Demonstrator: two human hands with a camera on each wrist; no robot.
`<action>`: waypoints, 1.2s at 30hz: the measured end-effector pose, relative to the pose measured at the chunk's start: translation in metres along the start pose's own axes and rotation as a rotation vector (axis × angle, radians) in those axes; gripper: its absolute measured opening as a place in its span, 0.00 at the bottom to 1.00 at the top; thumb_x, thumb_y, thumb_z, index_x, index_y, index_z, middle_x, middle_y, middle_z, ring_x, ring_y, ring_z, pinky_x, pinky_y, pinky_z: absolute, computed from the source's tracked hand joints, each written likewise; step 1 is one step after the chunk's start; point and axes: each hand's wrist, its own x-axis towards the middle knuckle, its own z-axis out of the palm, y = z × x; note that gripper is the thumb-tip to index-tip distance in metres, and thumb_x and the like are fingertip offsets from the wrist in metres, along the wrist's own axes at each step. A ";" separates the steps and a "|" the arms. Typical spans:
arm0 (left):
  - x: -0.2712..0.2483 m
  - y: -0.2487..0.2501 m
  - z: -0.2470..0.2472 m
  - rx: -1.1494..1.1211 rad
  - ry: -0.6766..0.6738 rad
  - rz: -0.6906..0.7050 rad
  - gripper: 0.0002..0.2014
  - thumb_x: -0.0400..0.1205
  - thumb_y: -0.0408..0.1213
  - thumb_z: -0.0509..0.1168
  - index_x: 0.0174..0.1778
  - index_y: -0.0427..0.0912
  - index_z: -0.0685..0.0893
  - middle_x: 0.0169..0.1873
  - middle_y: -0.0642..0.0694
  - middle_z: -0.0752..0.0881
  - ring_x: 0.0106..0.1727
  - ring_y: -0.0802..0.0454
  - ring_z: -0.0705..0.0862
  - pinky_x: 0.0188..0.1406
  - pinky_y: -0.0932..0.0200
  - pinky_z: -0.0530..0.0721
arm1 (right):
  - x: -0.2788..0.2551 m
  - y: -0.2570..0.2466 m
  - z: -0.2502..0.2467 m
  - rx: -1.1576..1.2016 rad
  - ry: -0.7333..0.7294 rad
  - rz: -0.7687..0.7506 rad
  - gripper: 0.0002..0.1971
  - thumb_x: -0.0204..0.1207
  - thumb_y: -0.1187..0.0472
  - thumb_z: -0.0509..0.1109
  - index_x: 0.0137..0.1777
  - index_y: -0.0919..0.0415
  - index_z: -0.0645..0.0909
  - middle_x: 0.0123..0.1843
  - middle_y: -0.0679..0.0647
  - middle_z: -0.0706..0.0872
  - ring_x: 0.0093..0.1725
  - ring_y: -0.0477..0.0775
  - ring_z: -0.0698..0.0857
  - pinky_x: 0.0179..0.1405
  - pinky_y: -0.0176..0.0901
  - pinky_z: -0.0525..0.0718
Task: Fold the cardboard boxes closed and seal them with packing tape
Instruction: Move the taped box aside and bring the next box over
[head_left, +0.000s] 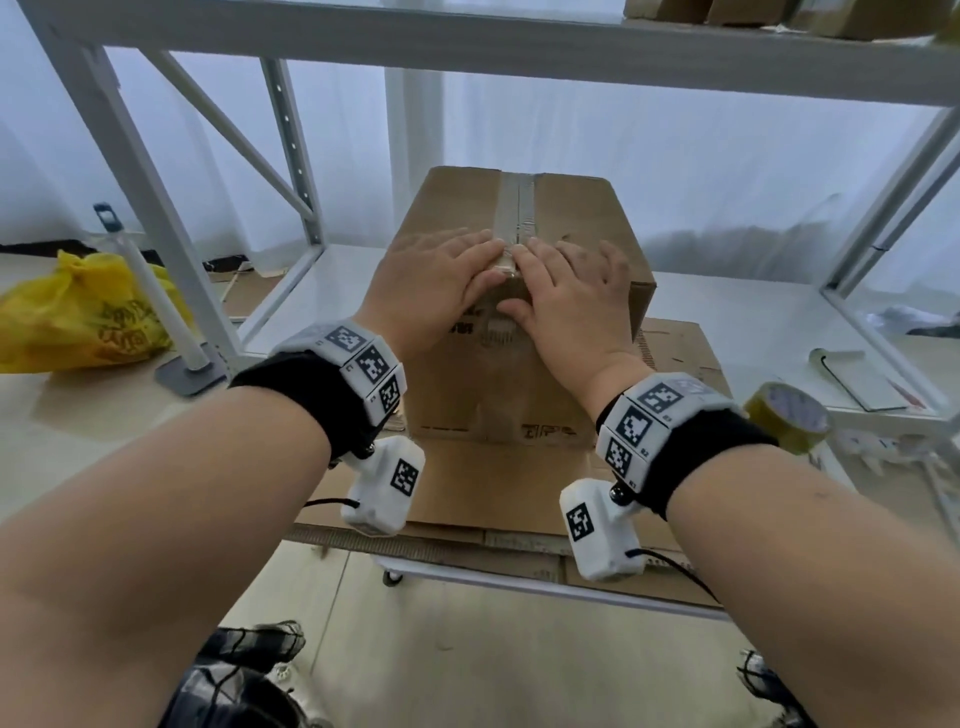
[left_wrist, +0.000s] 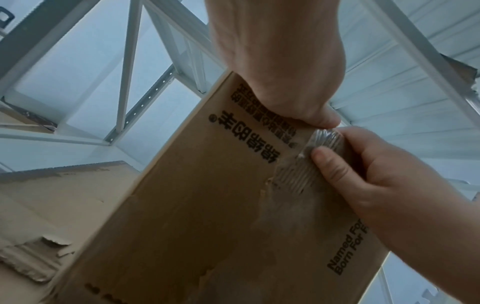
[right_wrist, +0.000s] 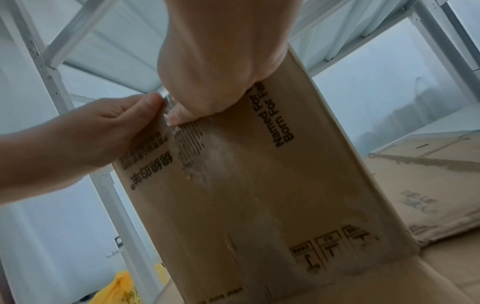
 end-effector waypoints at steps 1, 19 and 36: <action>-0.001 0.000 0.000 -0.001 0.004 0.002 0.29 0.85 0.58 0.44 0.77 0.49 0.72 0.75 0.48 0.74 0.77 0.47 0.70 0.73 0.48 0.64 | -0.003 -0.001 0.003 -0.018 0.002 0.011 0.28 0.81 0.42 0.61 0.76 0.57 0.73 0.74 0.55 0.77 0.74 0.61 0.73 0.72 0.60 0.49; -0.005 0.017 -0.003 0.160 -0.061 0.005 0.41 0.77 0.57 0.67 0.81 0.41 0.60 0.79 0.43 0.65 0.80 0.45 0.62 0.78 0.50 0.56 | -0.004 -0.002 -0.017 0.054 -0.088 0.021 0.30 0.78 0.44 0.67 0.77 0.56 0.67 0.74 0.57 0.71 0.73 0.62 0.67 0.71 0.55 0.57; -0.035 0.013 -0.079 -0.359 0.317 -0.451 0.20 0.86 0.51 0.55 0.50 0.42 0.88 0.39 0.46 0.87 0.40 0.53 0.79 0.42 0.61 0.71 | -0.001 0.032 -0.065 1.130 0.058 0.844 0.26 0.74 0.31 0.62 0.65 0.46 0.70 0.68 0.54 0.70 0.61 0.53 0.75 0.68 0.53 0.76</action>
